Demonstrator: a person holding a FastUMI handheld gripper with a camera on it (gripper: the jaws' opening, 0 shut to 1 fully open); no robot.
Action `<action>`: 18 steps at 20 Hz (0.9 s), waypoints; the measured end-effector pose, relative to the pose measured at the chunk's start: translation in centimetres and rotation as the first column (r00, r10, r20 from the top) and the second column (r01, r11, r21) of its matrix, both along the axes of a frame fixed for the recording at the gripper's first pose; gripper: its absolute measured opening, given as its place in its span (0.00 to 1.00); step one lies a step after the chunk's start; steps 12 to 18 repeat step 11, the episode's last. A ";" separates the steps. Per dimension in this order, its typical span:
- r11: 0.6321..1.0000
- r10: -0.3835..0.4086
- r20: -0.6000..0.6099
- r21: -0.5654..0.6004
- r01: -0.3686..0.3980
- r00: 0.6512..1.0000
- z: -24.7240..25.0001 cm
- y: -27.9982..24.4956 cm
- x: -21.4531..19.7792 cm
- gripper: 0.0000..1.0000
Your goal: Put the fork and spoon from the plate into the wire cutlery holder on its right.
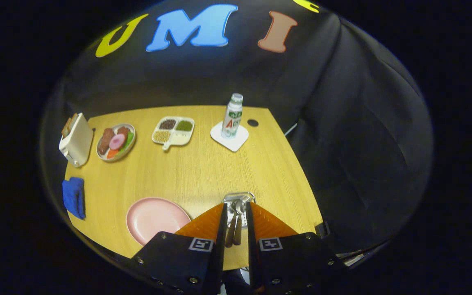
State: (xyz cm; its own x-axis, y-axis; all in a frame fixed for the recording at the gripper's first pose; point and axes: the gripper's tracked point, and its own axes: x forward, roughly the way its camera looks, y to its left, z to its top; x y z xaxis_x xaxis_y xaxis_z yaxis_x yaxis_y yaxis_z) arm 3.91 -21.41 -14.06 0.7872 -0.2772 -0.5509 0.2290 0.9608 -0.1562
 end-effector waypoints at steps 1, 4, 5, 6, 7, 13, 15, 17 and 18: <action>1.000 0.012 0.077 -0.005 -0.011 0.997 1.7 0.6 0.3 0.26; 0.999 0.048 0.265 -0.029 -0.042 0.963 7.4 2.8 1.4 0.26; 0.998 0.064 0.319 -0.032 -0.057 0.946 8.8 3.6 1.5 0.26; 0.997 0.072 0.368 -0.030 -0.066 0.927 10.2 4.3 1.4 0.26; 0.997 0.077 0.416 -0.027 -0.072 0.906 11.3 4.9 1.3 0.26; 0.994 0.107 0.573 -0.034 -0.107 0.813 15.3 7.2 0.5 0.26; 0.994 0.107 0.573 -0.034 -0.107 0.813 15.3 7.2 0.5 0.26; 0.994 0.107 0.573 -0.034 -0.107 0.813 15.3 7.2 0.5 0.26; 0.994 0.107 0.573 -0.034 -0.107 0.813 15.3 7.2 0.5 0.26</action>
